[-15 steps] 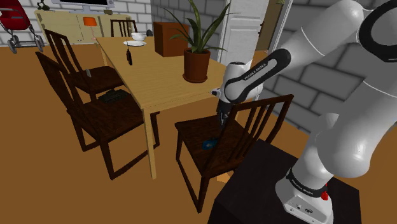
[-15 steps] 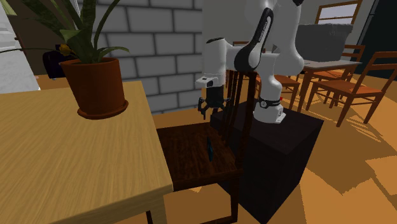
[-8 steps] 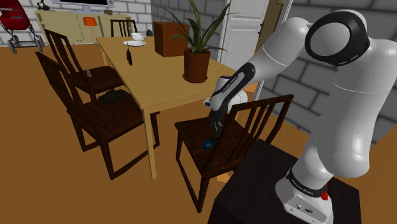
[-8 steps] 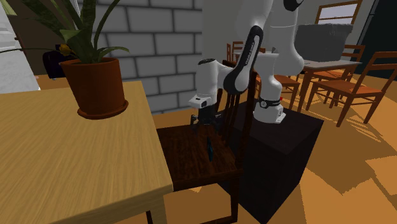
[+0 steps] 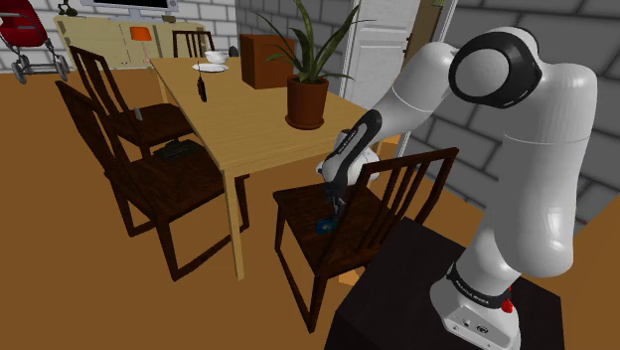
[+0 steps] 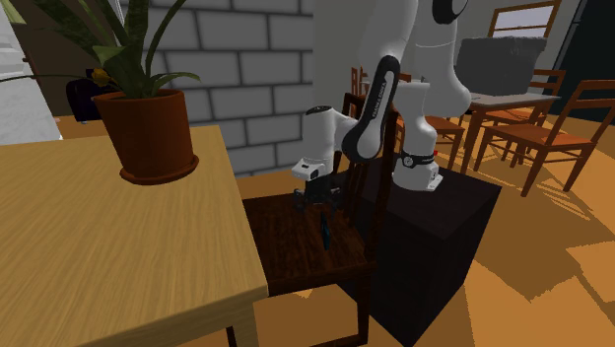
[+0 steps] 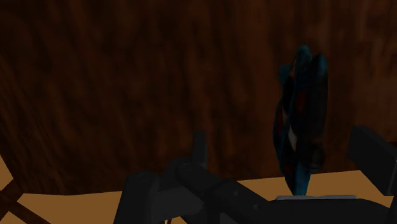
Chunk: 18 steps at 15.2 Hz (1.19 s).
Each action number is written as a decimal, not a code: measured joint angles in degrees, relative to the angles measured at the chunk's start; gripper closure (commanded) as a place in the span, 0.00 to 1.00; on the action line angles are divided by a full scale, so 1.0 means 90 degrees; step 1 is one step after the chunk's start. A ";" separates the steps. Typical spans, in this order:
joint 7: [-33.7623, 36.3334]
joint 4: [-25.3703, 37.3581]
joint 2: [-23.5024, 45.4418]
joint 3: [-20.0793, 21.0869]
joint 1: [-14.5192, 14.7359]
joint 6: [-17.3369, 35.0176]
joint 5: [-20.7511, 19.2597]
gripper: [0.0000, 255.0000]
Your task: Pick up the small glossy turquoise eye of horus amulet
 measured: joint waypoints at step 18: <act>0.0072 -0.0116 -0.0160 -0.0645 0.0618 -0.0406 0.0231 1.00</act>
